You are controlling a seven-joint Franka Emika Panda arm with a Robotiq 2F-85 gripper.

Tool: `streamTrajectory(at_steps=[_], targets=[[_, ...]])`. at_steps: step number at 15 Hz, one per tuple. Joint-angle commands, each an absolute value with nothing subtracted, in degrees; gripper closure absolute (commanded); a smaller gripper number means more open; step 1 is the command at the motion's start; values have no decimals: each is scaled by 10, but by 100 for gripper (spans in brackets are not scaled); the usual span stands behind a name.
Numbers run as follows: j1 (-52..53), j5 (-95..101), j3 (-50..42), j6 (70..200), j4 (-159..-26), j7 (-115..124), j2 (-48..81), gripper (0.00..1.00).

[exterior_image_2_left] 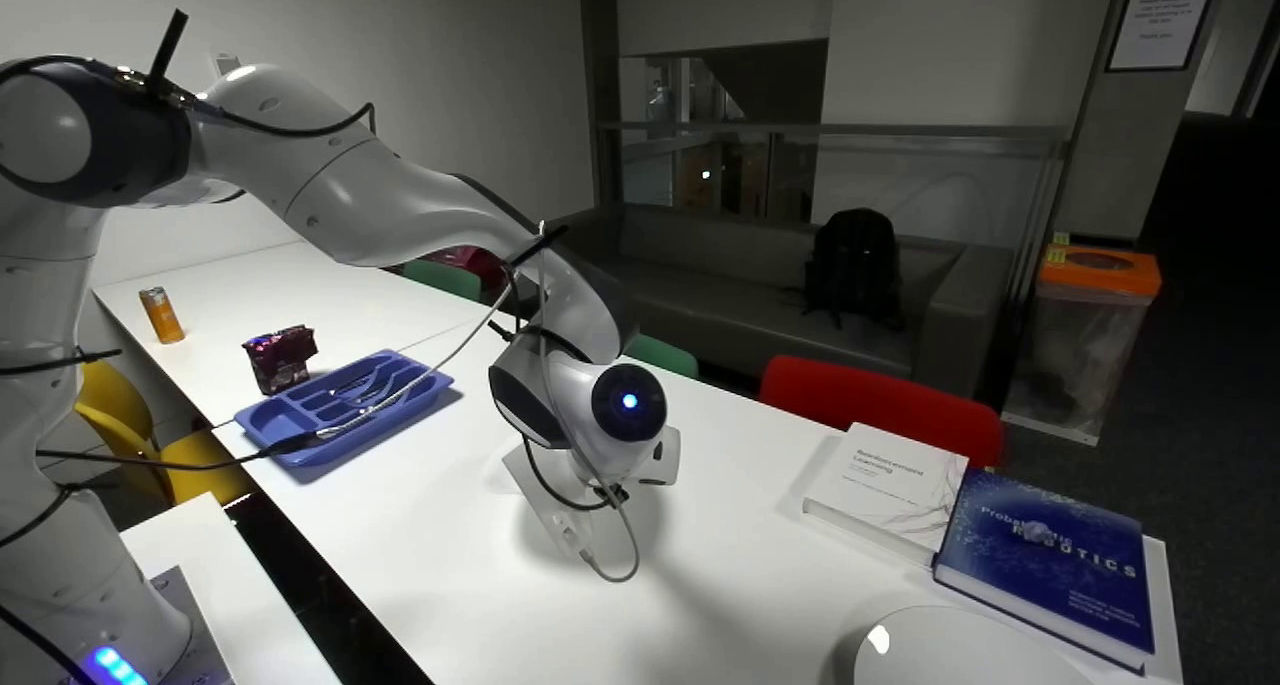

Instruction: Move the plate to the left

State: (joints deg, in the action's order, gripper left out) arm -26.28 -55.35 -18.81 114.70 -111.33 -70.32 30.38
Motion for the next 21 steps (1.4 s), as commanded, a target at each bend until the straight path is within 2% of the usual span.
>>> streamTrajectory(at_steps=[1, 2, 21], targets=[[-276, -546, -174, 1151, -1112, -699, 302, 92], [-276, -546, -174, 1151, -1112, -699, 302, 98], [-283, -553, -104, 1045, -994, -687, 393, 98]])
